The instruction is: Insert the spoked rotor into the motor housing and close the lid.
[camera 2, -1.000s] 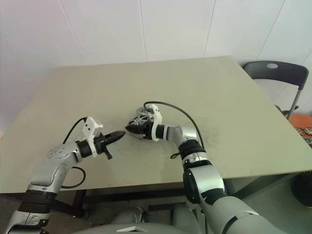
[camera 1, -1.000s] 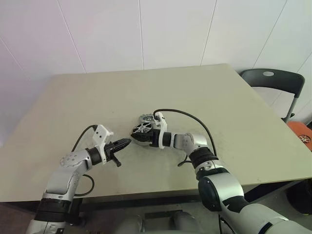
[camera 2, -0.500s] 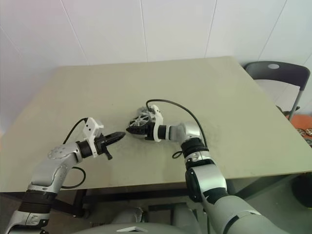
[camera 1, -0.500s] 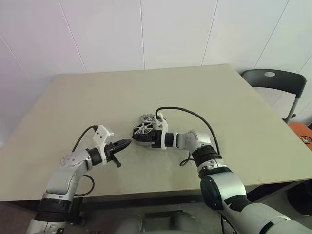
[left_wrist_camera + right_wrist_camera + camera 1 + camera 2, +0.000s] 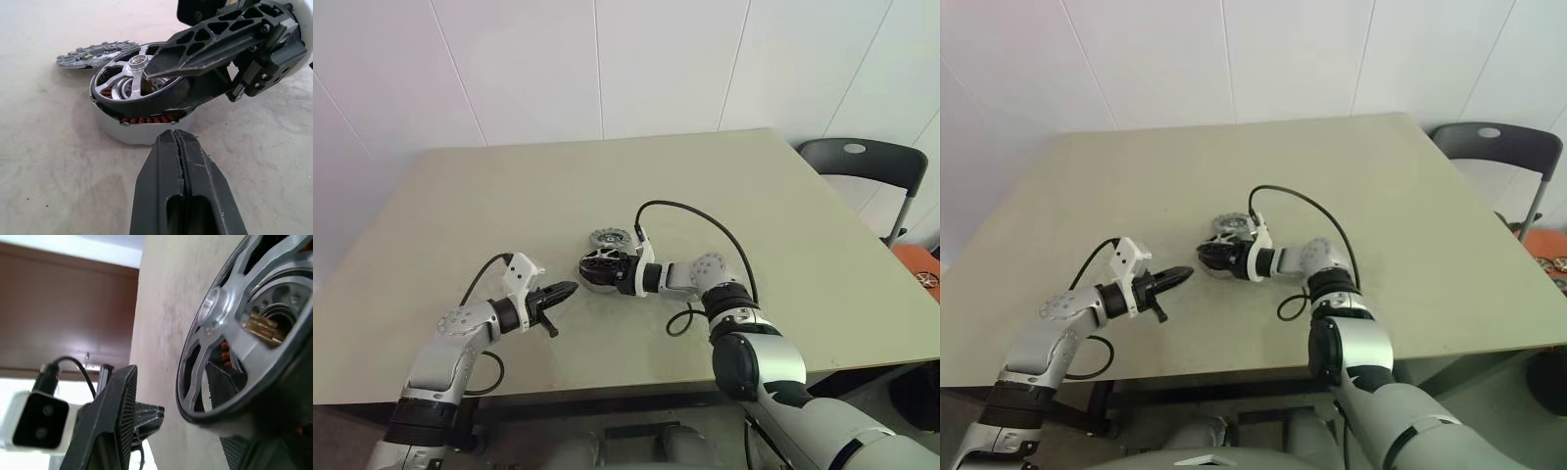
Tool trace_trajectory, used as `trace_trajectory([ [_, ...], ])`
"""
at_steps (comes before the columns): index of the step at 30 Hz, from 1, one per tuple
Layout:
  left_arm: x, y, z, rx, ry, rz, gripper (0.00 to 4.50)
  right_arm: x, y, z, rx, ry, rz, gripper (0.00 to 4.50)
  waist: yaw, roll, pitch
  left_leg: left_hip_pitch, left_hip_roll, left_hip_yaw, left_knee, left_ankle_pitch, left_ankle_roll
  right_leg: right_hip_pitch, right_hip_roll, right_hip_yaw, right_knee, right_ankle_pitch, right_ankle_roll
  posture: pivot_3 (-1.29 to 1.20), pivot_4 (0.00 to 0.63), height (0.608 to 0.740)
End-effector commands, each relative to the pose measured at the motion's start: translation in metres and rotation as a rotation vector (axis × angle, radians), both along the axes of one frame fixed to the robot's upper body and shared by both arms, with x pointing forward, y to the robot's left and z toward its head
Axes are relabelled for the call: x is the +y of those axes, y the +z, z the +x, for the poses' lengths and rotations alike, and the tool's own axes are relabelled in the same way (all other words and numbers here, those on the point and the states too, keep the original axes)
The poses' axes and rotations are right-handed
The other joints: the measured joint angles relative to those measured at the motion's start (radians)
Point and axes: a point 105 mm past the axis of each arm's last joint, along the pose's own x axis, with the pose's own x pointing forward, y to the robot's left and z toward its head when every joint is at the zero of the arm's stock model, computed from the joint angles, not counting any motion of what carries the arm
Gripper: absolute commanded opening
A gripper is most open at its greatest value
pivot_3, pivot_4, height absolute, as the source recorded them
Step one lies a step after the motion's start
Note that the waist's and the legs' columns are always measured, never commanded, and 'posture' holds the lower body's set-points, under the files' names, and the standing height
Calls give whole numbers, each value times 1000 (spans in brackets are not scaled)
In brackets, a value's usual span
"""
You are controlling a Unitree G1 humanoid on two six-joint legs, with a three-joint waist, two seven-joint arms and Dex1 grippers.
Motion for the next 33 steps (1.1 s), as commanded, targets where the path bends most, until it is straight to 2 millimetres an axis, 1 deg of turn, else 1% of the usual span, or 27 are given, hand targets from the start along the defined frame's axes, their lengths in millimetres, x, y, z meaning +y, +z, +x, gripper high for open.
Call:
trace_trajectory([
  [1,0,7,5,-37,1,18,0,7,17,4,8,10,33,2346,0,0,0,0,0,0,0,0,0,0,0,0,0,0,0,0,0,740],
  [13,-3,2,4,-27,-1,35,0,12,25,-14,38,148,-25,2346,0,0,0,-2,0,0,0,0,1,-1,0,0,0,0,0,0,0,740],
  [16,-5,1,4,-26,-1,35,0,13,30,-17,34,179,-38,2346,0,0,0,-2,0,0,0,0,1,-1,0,0,0,0,0,0,0,740],
  [22,-5,0,3,-27,1,31,0,12,51,-7,-42,147,15,2346,-1,0,0,-2,0,0,0,0,1,-2,0,0,0,0,0,0,0,740],
  [24,-3,3,3,-38,6,22,0,11,62,-2,-196,142,-6,2346,-1,0,0,-2,0,0,0,0,1,-2,0,0,0,0,1,0,0,740],
  [26,-2,10,5,-62,19,-9,0,9,78,3,-343,114,31,2346,-1,0,0,-4,0,0,0,0,1,-3,0,0,0,0,1,0,0,740],
  [27,-1,13,5,-70,24,-23,0,7,80,6,-464,92,-6,2346,0,0,0,-5,0,0,0,0,1,-4,0,0,0,1,2,0,0,740],
  [28,0,14,5,-73,27,-29,0,4,78,9,-572,66,-58,2346,0,-1,0,-6,0,0,1,0,1,-6,0,0,0,1,2,0,0,740],
  [29,1,14,5,-73,29,-38,0,0,68,13,-755,53,-185,2346,0,-1,-1,-8,0,0,1,0,1,-6,0,-1,0,1,2,0,0,740],
  [30,2,15,4,-73,31,-49,0,-2,59,13,-901,58,-288,2166,0,-1,-1,-9,0,0,1,0,1,-8,0,-1,0,1,2,0,0,740],
  [32,4,18,3,-76,37,-71,0,-4,42,8,-1075,89,-397,1712,-1,-1,-1,-9,0,0,2,0,1,-8,0,-1,0,1,3,0,0,740],
  [33,5,19,3,-79,39,-79,0,-6,35,8,-1143,92,-454,1390,-1,-1,-1,-10,-1,0,2,0,1,-8,0,-1,0,1,3,0,0,740],
])
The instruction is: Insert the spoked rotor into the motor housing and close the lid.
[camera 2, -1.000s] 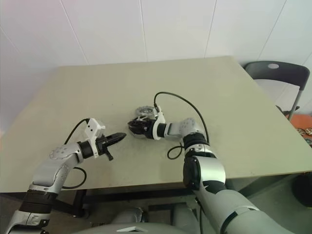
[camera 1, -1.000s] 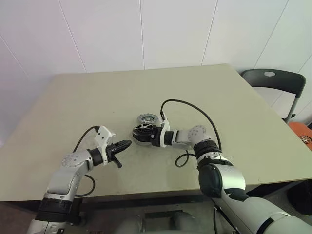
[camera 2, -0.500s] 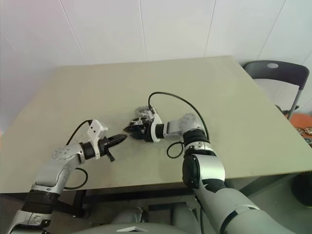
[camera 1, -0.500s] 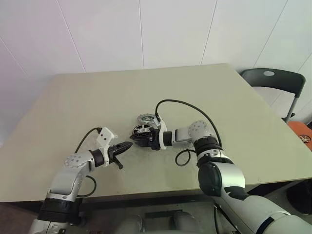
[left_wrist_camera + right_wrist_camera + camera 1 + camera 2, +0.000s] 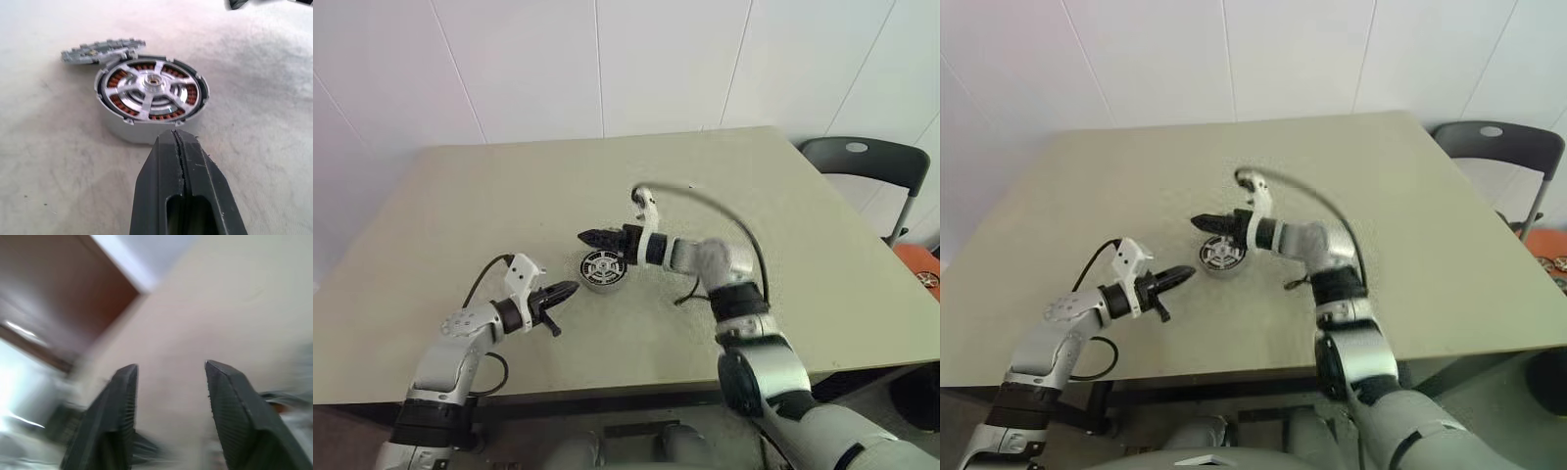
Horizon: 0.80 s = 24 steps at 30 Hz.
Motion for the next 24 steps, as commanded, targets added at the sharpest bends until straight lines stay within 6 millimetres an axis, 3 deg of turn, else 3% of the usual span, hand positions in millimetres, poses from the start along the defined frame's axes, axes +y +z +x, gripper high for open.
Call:
trace_trajectory([
  [1,3,20,2,-78,6,-58,0,3,-5,-2,-317,12,-137,1095,0,1,0,0,0,0,0,0,0,0,0,0,0,0,0,0,0,740],
  [4,2,23,1,-83,3,-84,0,-2,-18,4,-367,-45,-177,62,-1,1,1,0,0,0,1,0,-1,-2,1,1,2,0,-1,0,0,740],
  [11,-2,20,2,-77,-5,-78,0,-5,-32,14,-348,-119,-224,23,2,1,1,2,1,0,1,1,-1,1,1,1,3,0,-1,0,0,740],
  [16,-2,19,2,-73,-7,-71,0,3,-62,-5,-158,40,-292,23,1,1,0,4,1,0,0,1,-1,2,1,1,3,0,-2,0,0,740],
  [19,-3,17,2,-69,-7,-61,0,5,-43,3,-131,-17,-199,23,1,1,0,12,1,0,-2,1,-1,9,1,1,2,-1,-3,0,0,740],
  [23,-3,17,3,-70,-6,-56,0,1,-5,15,-355,-42,-186,23,1,1,1,12,1,0,-2,1,-1,9,1,1,2,-2,-4,0,0,740],
  [24,-2,17,3,-71,-6,-54,0,1,15,13,-422,11,-157,23,1,1,1,11,1,0,-2,1,-1,9,1,1,2,-2,-4,0,0,740],
])
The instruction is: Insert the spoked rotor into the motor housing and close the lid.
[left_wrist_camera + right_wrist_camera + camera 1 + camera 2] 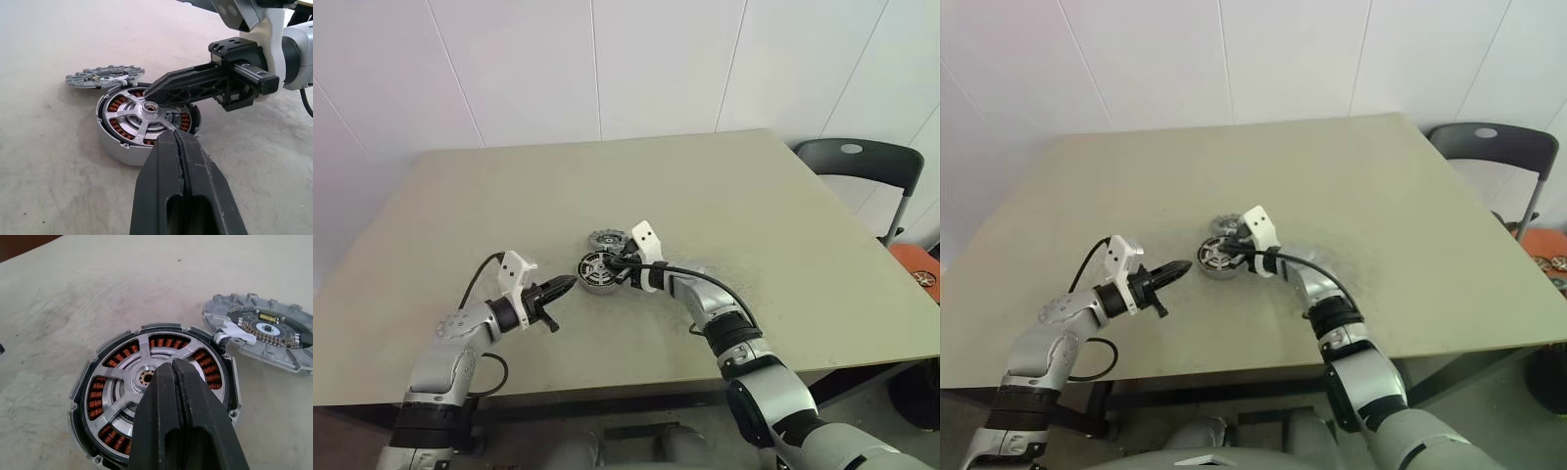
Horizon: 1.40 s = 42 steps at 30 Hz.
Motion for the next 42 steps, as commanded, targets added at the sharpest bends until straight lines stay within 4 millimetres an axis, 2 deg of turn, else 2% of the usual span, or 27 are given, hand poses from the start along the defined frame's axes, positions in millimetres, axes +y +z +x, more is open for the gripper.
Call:
trace_trajectory([
  [1,0,11,4,-52,-5,14,0,8,68,1,-251,144,65,23,1,0,0,0,0,0,0,0,0,0,0,0,0,0,0,0,0,740],
  [3,0,12,5,-53,-4,15,0,8,85,-7,-317,235,55,23,3,0,0,-1,0,0,0,0,0,-1,0,0,-1,1,2,0,0,740],
  [4,-1,11,5,-54,-5,16,0,6,85,-14,-378,317,-31,23,4,0,0,-1,0,0,0,0,0,-1,0,0,-1,1,3,0,0,740],
  [8,-2,10,6,-55,-8,18,0,-9,64,-34,-466,571,-322,23,5,0,0,0,0,0,0,0,0,1,-1,-1,-2,0,3,0,0,740],
  [9,-2,10,6,-55,-7,21,0,-15,56,-37,-475,622,-394,197,5,0,0,0,0,0,0,0,0,2,-1,-1,-2,-1,5,0,0,740],
  [13,0,7,5,-51,-3,29,0,-25,44,-40,-512,723,-532,1237,2,-1,1,-1,0,0,1,0,0,1,-1,-1,-2,-2,4,0,0,740],
  [17,1,7,5,-54,2,35,0,-24,37,-29,-591,730,-648,2607,3,-1,1,-1,0,0,1,0,0,1,-1,-1,-2,0,1,0,0,740],
  [23,0,7,6,-57,1,35,0,-20,30,-13,-650,663,-718,4464,9,-1,1,0,0,0,1,0,0,1,-1,-1,-2,1,1,0,0,740],
  [31,-2,6,5,-57,-5,33,0,-21,12,1,-659,587,-779,4464,10,-1,1,1,0,0,1,0,0,1,0,0,0,0,1,0,0,740],
  [34,-4,5,5,-54,-8,32,0,-21,7,1,-644,594,-782,3882,8,-1,1,1,0,0,2,0,0,2,0,-1,0,0,0,0,0,740],
  [39,-4,4,4,-51,-10,31,0,-22,5,0,-633,602,-773,2233,3,-1,1,2,0,0,3,0,0,3,0,0,1,0,-1,0,0,740],
  [42,-5,4,4,-50,-11,31,0,-24,5,0,-634,602,-775,1468,-1,-1,0,4,0,0,3,0,0,5,0,0,2,0,-1,0,0,740],
])
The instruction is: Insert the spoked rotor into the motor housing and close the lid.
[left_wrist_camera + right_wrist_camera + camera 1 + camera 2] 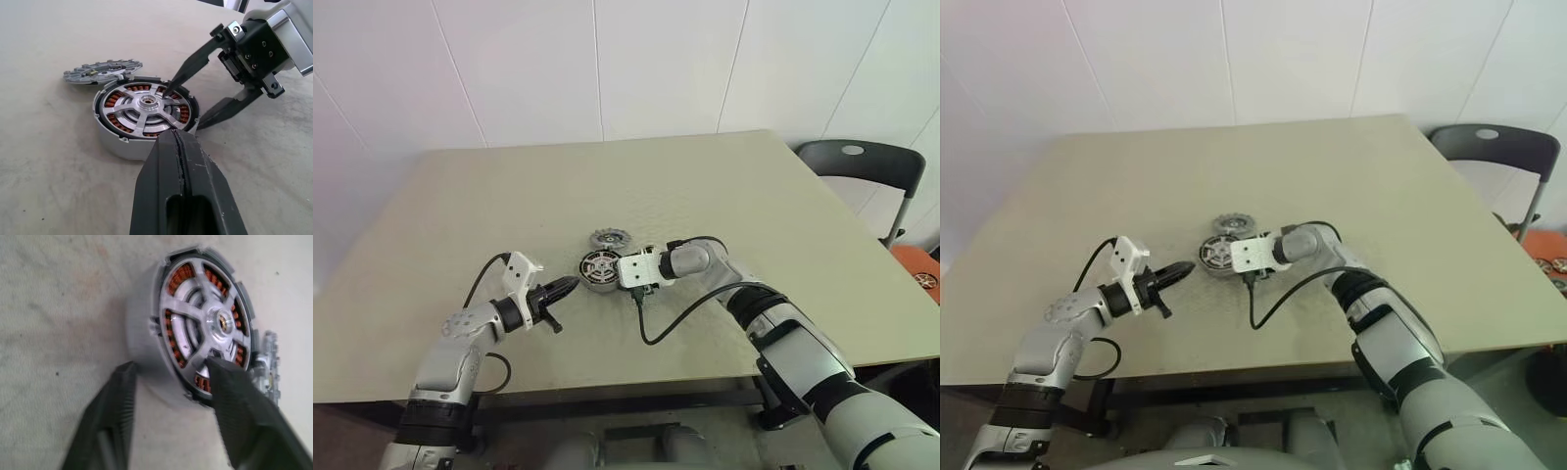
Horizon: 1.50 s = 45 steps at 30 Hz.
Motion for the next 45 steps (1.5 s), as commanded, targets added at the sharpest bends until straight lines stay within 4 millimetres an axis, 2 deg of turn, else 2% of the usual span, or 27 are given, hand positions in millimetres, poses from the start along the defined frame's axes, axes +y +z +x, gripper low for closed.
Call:
trace_trajectory([
  [1,-1,10,2,-47,-6,2,0,-2,5,4,-4,-15,-3,1269,0,0,0,1,0,0,0,0,0,1,0,0,1,0,0,0,0,740],
  [6,-2,9,3,-45,-8,3,0,3,9,-5,77,14,43,1269,3,0,0,2,0,0,0,0,0,1,0,0,1,-2,2,0,0,740],
  [13,-2,7,4,-42,-7,11,0,-4,-5,-36,242,130,-22,1269,4,0,0,-3,0,0,-2,-2,0,-2,0,0,-3,2,3,0,0,740],
  [21,-1,7,4,-41,-2,18,0,-11,-8,-49,307,169,-59,1269,5,-1,-1,-3,0,0,-2,-3,0,-2,0,-1,-3,1,3,0,0,740],
  [27,-1,6,5,-43,-1,21,0,-15,-15,-45,294,133,-76,1269,5,-1,-1,-2,0,0,-2,-3,0,-2,-1,-1,-3,1,3,0,0,740],
  [31,-1,6,5,-43,-2,24,0,-12,-16,-55,343,162,-52,1269,6,-1,-1,-2,0,0,-1,-3,0,-1,-1,-1,-3,1,3,0,0,740],
  [34,-1,5,5,-44,-1,28,0,-10,-13,-60,385,177,-27,2070,7,-3,-2,-2,0,0,-2,-3,0,-1,-1,-1,-4,1,3,0,0,740],
  [38,-1,5,5,-44,-1,31,0,-9,-13,-53,342,148,-25,3332,2,-3,-2,-1,1,0,0,-3,0,-1,0,-1,-3,1,2,0,0,740],
  [45,-1,8,2,-44,-17,19,0,-4,3,-34,229,107,5,3332,4,-2,-2,-1,1,0,1,-3,0,0,0,-1,-2,-1,1,0,0,740],
])
